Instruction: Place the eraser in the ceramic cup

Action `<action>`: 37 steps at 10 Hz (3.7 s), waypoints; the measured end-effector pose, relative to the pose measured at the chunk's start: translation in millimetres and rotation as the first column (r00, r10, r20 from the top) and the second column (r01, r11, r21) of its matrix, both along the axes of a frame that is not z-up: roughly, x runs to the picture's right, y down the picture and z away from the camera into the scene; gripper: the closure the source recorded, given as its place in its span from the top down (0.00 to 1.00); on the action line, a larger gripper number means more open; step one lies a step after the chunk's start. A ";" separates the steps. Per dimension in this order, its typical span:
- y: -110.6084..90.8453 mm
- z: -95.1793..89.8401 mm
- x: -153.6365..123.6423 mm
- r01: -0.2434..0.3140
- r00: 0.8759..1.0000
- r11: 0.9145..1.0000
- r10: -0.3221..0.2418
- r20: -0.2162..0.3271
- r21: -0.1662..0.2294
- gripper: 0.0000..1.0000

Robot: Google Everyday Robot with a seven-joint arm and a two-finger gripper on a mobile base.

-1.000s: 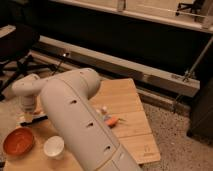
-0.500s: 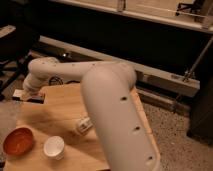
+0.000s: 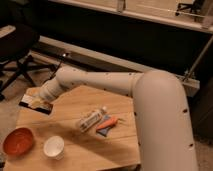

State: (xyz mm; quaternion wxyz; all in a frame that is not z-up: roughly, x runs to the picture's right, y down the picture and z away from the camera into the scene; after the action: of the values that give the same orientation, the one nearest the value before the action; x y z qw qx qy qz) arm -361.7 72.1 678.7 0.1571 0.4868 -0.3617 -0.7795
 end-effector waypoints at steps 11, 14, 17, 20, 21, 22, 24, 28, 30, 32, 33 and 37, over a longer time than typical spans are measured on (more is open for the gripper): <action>-25.9 -53.2 16.9 -0.267 0.914 0.963 0.263 0.308 -0.031 0.00; -25.4 -50.9 18.3 -0.263 0.916 0.964 0.259 0.305 -0.029 0.00; -24.3 -46.4 21.9 -0.257 0.921 0.966 0.252 0.298 -0.024 0.00; -23.9 -46.4 21.6 -0.256 0.920 0.966 0.251 0.299 -0.026 0.00; -23.8 -46.2 21.7 -0.256 0.920 0.966 0.252 0.299 -0.026 0.00; -23.5 -46.1 21.6 -0.255 0.920 0.966 0.252 0.300 -0.027 0.00; -23.6 -46.1 21.7 -0.256 0.920 0.966 0.251 0.300 -0.026 0.00; -23.8 -46.1 21.9 -0.256 0.920 0.966 0.252 0.300 -0.026 0.00; -20.5 -53.2 34.7 -0.230 0.931 0.973 0.228 0.286 -0.025 0.00; -14.0 -53.1 54.4 -0.150 0.965 0.988 0.152 0.214 -0.023 0.00; -15.4 -52.2 63.0 -0.088 0.985 0.996 0.089 0.148 -0.016 0.00; -40.9 -91.0 65.3 0.034 0.997 0.999 -0.034 0.073 -0.011 0.00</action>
State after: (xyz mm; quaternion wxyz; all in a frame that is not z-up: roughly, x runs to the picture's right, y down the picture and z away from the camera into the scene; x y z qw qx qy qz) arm -296.4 31.1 587.8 0.1333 0.5077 -0.3800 -0.7616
